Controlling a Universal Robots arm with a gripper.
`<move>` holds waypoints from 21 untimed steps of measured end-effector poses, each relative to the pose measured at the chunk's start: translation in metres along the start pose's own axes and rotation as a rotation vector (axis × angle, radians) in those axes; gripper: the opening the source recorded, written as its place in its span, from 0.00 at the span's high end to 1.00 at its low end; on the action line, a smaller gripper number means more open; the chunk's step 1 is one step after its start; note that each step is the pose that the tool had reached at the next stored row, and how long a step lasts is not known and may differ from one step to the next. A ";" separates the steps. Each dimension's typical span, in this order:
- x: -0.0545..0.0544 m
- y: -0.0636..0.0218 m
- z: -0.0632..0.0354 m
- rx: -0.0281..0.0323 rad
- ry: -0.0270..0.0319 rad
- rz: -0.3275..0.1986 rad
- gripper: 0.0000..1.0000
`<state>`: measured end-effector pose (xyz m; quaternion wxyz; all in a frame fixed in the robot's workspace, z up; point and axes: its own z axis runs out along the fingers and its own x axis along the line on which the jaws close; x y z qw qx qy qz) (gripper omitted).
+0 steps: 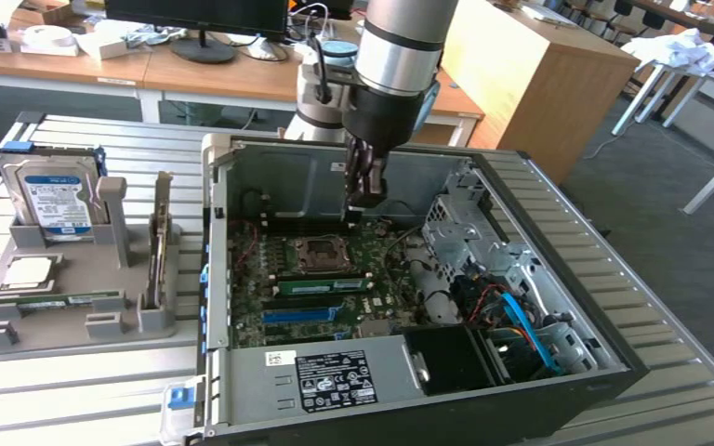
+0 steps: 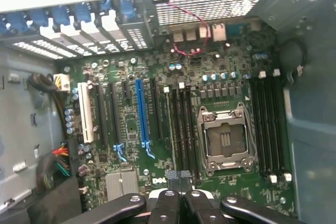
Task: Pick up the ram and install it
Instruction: 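Press down the ram until it locks into place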
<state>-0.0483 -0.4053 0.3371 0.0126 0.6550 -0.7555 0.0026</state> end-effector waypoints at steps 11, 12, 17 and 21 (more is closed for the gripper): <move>0.000 0.0000 0.0009 -0.0041 -0.0023 0.187 0.90; 0.000 0.0000 0.0010 -0.0045 -0.0026 0.204 0.90; 0.000 0.0000 0.0015 -0.0065 -0.0037 0.294 0.90; 0.000 0.0000 0.0019 -0.0081 -0.0046 0.366 0.90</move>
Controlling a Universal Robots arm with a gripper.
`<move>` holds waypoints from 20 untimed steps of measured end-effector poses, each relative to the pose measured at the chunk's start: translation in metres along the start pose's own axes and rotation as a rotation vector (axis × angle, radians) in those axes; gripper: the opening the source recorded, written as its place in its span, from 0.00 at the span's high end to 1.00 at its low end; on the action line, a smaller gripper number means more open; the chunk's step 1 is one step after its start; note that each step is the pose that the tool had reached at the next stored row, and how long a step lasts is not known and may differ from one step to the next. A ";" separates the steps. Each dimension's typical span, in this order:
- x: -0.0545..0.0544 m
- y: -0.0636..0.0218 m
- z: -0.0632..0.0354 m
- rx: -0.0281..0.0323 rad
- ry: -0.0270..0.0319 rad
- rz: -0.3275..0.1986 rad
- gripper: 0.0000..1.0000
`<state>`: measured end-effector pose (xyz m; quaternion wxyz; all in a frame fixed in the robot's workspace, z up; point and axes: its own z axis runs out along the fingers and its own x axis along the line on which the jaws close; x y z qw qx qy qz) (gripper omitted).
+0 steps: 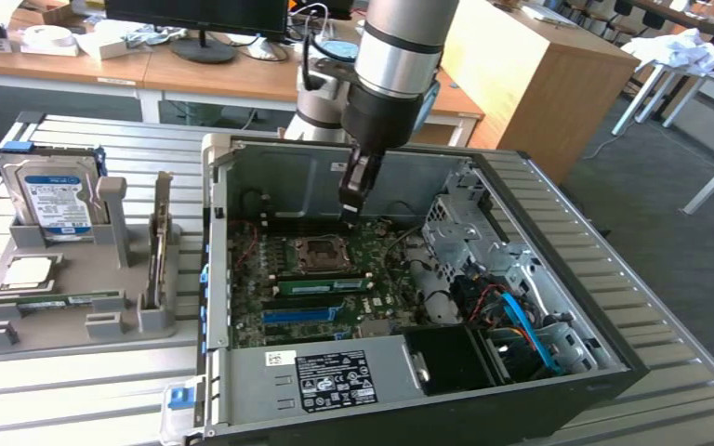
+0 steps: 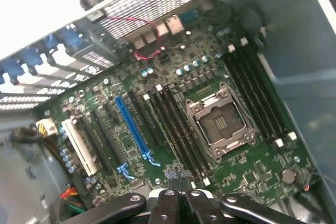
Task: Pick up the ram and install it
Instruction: 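Press down the ram until it locks into place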
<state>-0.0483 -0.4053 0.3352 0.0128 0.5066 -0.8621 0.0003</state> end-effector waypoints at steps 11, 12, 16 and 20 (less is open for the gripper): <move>0.000 0.0000 0.0008 -0.0043 -0.0025 0.190 0.90; 0.000 0.0000 0.0009 -0.0047 -0.0027 0.207 0.90; 0.000 0.0000 0.0011 -0.0063 -0.0035 0.277 0.90; 0.000 0.0000 0.0014 -0.0078 -0.0044 0.346 0.90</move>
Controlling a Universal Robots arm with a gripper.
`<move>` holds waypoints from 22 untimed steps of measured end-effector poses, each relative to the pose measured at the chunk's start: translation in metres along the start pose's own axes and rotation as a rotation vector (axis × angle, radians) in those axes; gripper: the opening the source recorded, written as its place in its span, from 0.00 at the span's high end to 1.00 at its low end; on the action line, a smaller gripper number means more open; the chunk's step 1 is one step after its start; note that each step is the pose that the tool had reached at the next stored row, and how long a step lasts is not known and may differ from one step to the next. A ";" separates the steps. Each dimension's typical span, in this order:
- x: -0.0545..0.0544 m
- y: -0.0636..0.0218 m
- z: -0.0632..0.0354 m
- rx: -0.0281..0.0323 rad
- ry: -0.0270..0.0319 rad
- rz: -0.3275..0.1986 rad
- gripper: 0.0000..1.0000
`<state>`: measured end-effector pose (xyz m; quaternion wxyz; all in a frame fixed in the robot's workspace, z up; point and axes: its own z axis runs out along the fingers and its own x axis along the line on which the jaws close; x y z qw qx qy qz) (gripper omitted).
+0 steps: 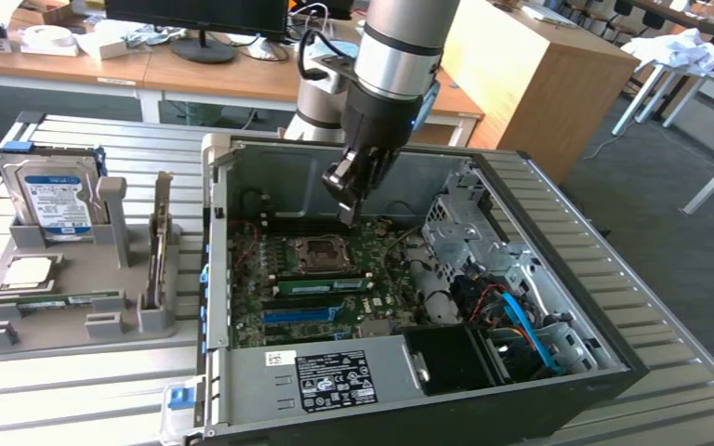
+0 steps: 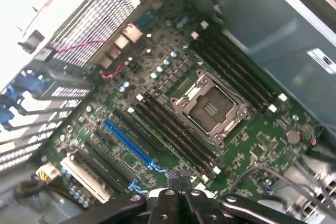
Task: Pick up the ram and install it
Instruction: 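Press down the ram until it locks into place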
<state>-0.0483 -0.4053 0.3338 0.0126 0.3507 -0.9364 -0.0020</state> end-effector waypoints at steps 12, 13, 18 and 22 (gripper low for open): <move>0.000 0.0000 0.0007 -0.0047 -0.0026 0.214 0.90; 0.000 0.0000 0.0008 -0.0052 -0.0029 0.233 0.90; 0.000 0.0000 0.0013 -0.0071 -0.0039 0.323 0.90; 0.000 0.0000 0.0018 -0.0088 -0.0050 0.397 0.90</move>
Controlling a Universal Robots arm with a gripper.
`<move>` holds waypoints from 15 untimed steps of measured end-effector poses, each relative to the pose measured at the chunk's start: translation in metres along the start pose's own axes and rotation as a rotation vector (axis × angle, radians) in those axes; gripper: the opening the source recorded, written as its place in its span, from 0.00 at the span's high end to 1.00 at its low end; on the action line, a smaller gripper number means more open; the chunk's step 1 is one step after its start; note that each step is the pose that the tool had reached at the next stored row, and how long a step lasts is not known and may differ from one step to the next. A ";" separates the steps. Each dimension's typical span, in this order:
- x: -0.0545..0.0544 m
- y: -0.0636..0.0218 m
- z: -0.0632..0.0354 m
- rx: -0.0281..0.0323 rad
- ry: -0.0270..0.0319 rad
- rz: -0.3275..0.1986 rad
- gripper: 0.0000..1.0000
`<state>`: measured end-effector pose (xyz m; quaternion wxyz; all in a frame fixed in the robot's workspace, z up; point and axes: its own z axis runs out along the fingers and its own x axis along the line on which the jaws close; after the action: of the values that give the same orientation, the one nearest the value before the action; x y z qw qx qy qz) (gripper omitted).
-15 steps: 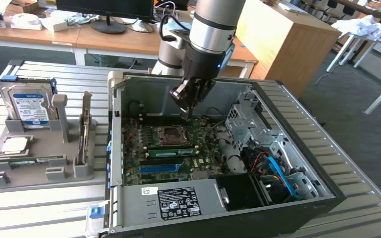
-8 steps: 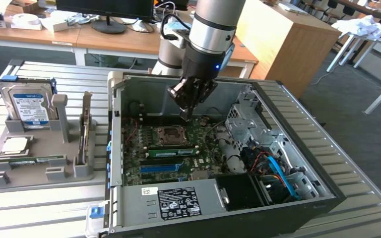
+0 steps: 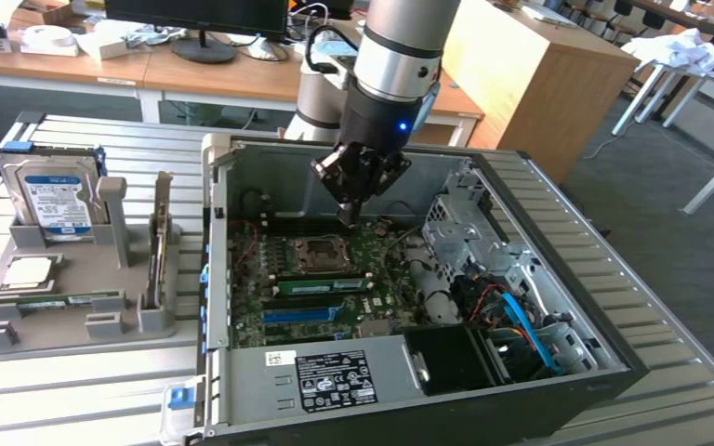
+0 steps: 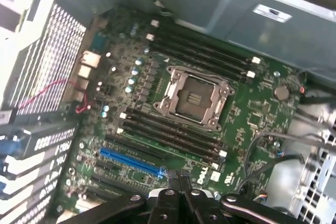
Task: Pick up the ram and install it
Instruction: 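Press down the ram until it locks into place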
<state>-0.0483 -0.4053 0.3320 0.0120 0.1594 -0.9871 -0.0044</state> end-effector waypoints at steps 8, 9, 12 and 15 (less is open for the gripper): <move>0.000 0.0000 0.0007 -0.0031 -0.0018 0.142 0.90; 0.000 0.0000 0.0008 -0.0035 -0.0020 0.159 0.90; 0.000 0.0001 0.0010 -0.0043 -0.0024 0.192 0.90; 0.000 0.0001 0.0010 -0.0044 -0.0024 0.192 0.90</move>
<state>-0.0486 -0.4053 0.3310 0.0115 0.0638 -0.9979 -0.0056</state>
